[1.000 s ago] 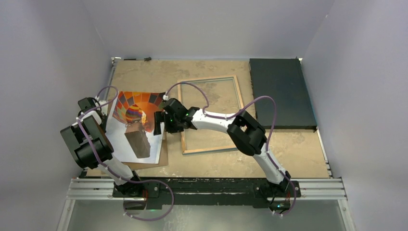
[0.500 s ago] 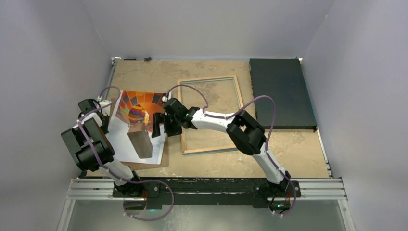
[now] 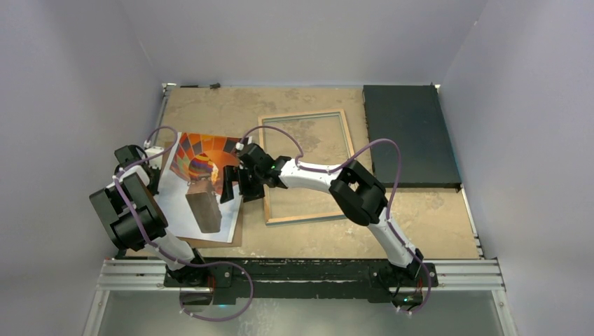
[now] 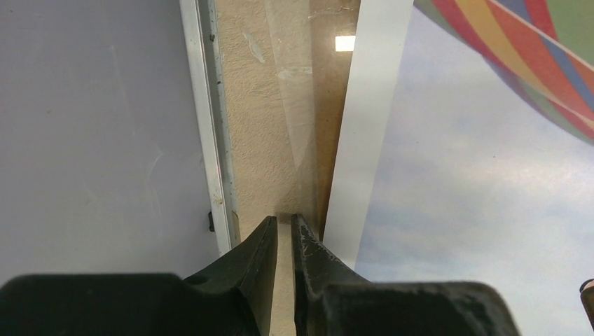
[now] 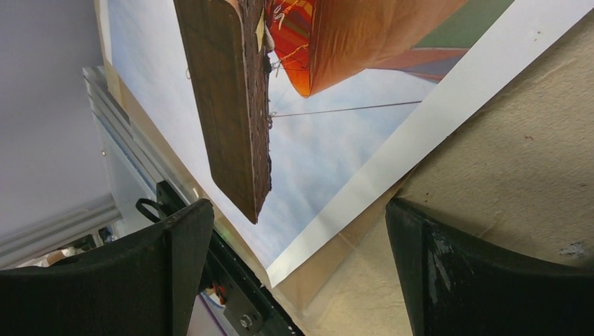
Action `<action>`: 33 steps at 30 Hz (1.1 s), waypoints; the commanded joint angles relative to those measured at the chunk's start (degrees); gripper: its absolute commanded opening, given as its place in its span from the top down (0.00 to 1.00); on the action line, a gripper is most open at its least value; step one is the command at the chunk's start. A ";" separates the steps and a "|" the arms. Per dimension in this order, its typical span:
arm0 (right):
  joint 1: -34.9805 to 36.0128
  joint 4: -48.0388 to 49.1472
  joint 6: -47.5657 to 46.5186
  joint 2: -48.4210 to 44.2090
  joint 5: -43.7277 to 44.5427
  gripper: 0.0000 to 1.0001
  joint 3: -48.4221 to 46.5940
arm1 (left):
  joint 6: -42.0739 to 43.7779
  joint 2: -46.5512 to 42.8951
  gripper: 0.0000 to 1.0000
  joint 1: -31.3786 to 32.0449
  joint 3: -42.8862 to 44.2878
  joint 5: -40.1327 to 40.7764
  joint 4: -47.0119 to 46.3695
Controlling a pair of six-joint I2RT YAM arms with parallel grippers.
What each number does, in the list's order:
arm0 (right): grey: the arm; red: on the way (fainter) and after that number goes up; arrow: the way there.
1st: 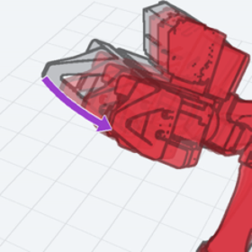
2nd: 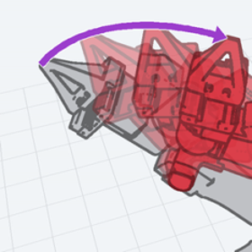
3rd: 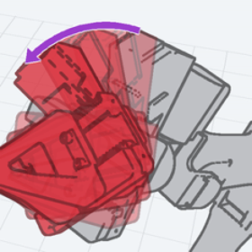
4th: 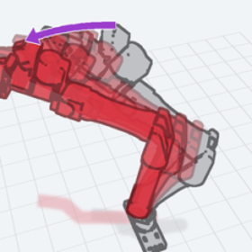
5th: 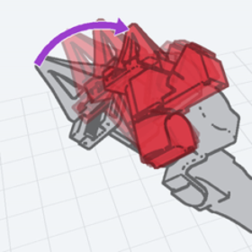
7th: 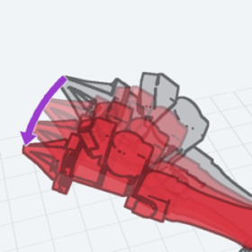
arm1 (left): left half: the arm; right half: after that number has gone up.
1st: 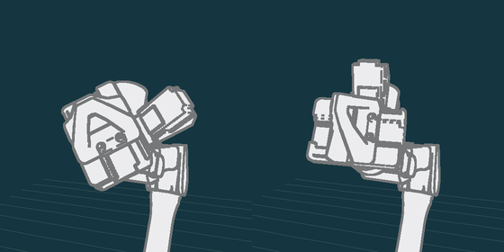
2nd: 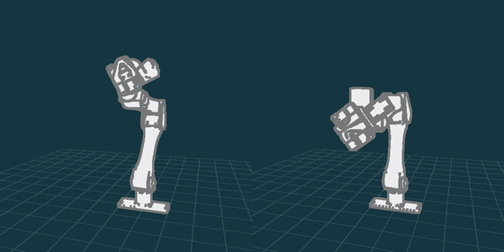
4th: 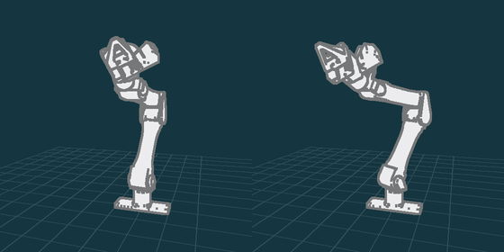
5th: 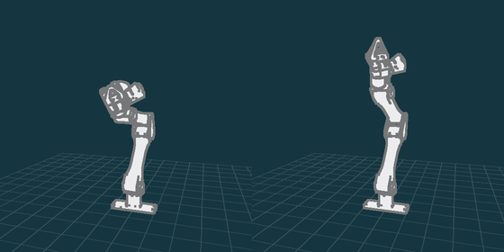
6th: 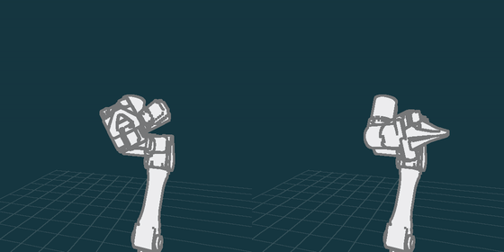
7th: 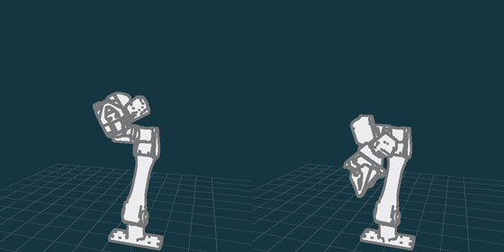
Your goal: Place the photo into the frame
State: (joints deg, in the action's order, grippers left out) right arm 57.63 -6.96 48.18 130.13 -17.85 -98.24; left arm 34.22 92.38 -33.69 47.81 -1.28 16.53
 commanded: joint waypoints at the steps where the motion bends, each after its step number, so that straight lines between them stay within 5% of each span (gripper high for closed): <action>1: -0.02 3.47 1.19 -1.87 -3.45 0.06 1.29 | -0.64 2.83 0.88 0.56 -3.84 -8.06 9.37; 10: -2.67 14.77 6.71 -4.47 -9.25 0.06 6.57 | -0.11 3.74 0.91 0.73 -4.25 -8.55 9.66; 33: -3.40 19.14 9.11 -7.02 -12.92 0.06 6.14 | -1.81 3.45 0.96 4.65 -4.48 -8.54 9.38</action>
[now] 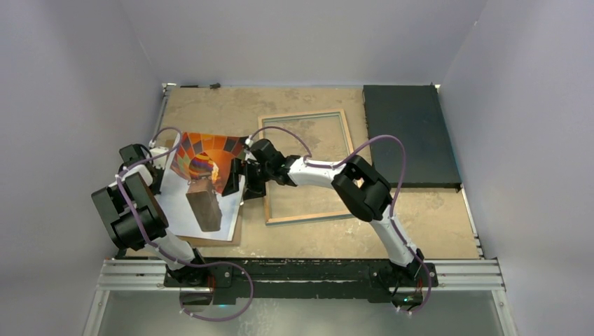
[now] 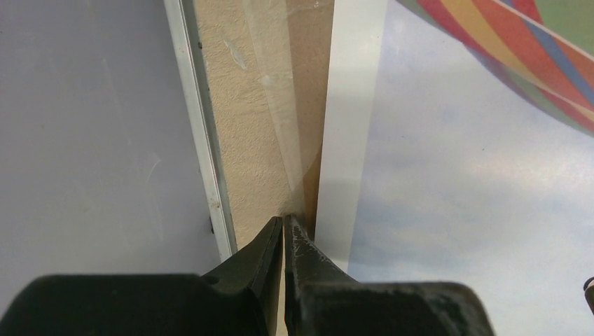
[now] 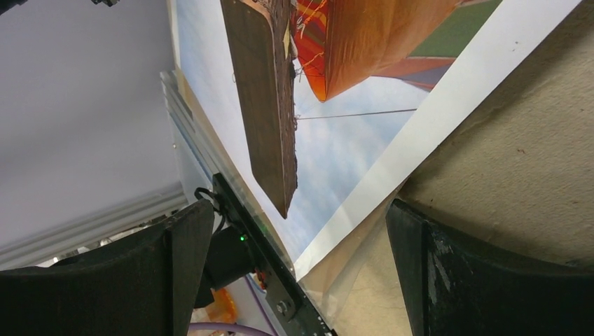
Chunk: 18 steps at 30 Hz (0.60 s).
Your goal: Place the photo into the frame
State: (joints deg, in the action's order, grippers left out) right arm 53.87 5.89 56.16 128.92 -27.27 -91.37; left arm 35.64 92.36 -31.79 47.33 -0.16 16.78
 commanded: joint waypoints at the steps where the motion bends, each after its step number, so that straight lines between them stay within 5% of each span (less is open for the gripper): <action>1: 0.32 6.08 1.21 -5.91 -3.53 0.06 -0.58 | -3.29 3.40 0.96 2.89 -3.86 -9.60 9.15; 13: 0.52 -5.08 -1.09 -3.35 -0.95 0.05 -0.06 | -4.28 2.80 0.98 4.27 -4.05 -8.09 8.30; 18: 0.68 0.83 0.73 -5.70 -3.61 0.09 5.91 | -4.42 2.85 0.99 4.32 -4.09 -8.07 8.10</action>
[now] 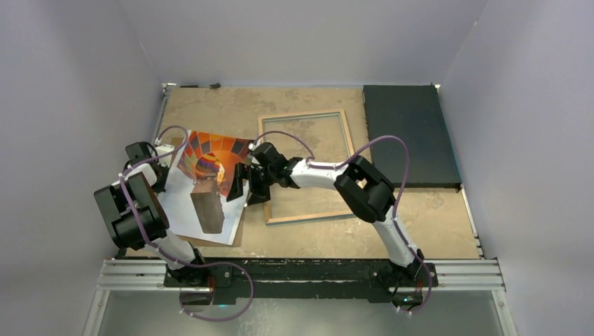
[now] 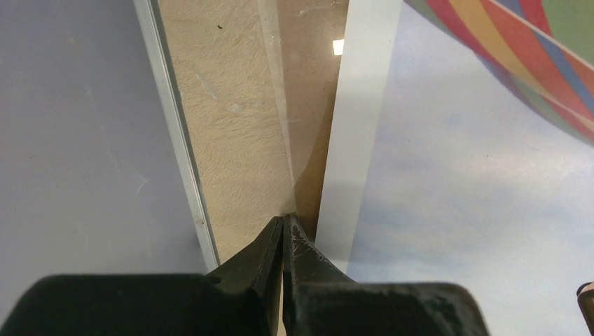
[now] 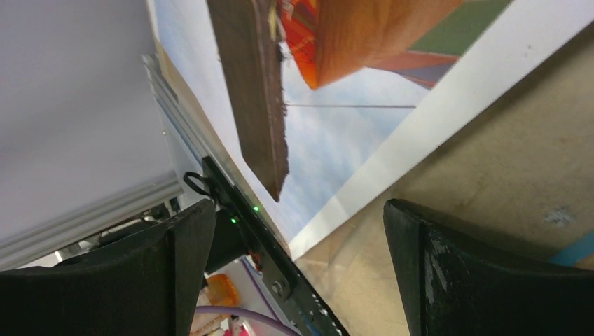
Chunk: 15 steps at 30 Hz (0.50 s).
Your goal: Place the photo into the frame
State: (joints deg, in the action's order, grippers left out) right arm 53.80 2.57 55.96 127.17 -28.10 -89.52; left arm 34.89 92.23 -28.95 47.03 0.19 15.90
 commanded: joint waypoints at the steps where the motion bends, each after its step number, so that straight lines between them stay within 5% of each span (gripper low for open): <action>1: 0.76 5.43 1.44 -4.44 -3.93 0.09 4.65 | -3.66 3.11 0.99 1.51 -3.84 -8.42 8.97; 15: 0.78 12.98 3.54 -7.45 -7.40 0.11 1.39 | -3.26 2.61 1.00 1.47 -3.72 -8.53 9.46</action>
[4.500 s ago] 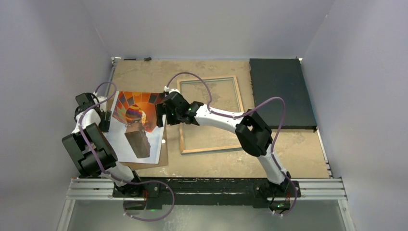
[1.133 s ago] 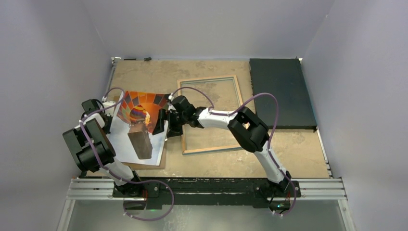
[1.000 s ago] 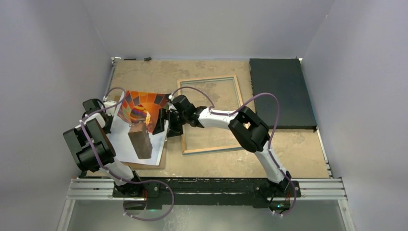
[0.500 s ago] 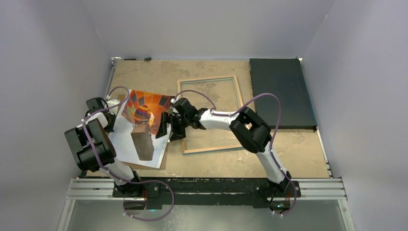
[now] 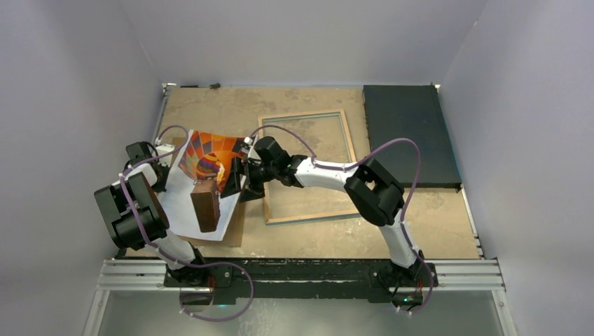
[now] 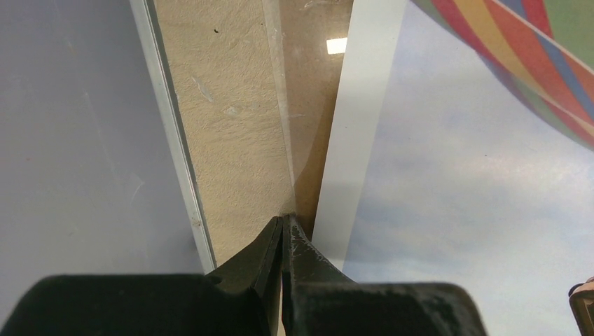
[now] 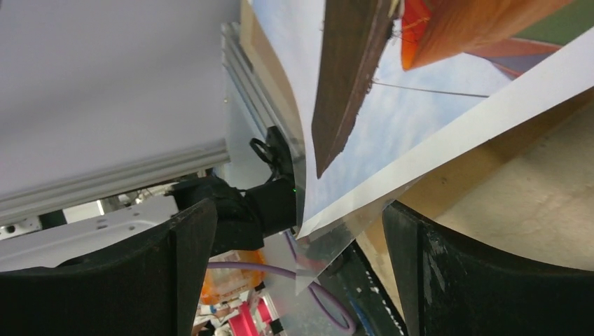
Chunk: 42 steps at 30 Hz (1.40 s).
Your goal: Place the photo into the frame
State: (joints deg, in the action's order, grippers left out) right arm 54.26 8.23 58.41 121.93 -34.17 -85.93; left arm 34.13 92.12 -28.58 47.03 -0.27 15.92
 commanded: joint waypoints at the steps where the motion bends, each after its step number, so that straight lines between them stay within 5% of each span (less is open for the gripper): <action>1: 0.31 8.27 1.80 -2.09 -1.28 0.11 -1.58 | -2.57 2.67 1.00 1.13 -3.77 -8.08 9.47; 10: 0.85 21.31 7.31 1.35 -0.08 0.09 1.57 | -2.49 2.54 1.00 1.20 -3.44 -8.68 10.26; 14: 1.93 10.82 3.46 4.42 2.28 0.09 -4.88 | -2.56 2.30 1.00 1.19 -3.18 -8.90 10.74; 18: 2.12 13.55 4.44 2.94 3.25 0.10 -1.94 | -2.50 1.94 1.00 1.22 -3.16 -9.25 11.23; 25: 0.66 17.25 5.03 -1.42 -0.40 0.37 -0.76 | -3.84 1.73 1.00 0.97 0.19 -9.40 13.15; 36: -0.91 22.65 5.45 -7.13 -4.35 0.51 9.18 | -6.40 2.63 1.00 0.90 2.86 -6.96 12.29; 42: -1.37 22.44 5.90 -6.96 -4.41 0.73 9.93 | -6.19 2.43 1.00 0.94 2.39 -7.01 12.44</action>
State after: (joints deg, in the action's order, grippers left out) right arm 53.21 28.16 64.12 116.22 -36.21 -75.79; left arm 29.54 92.55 -28.36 50.43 -4.32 23.14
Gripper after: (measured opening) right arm 0.322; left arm 0.002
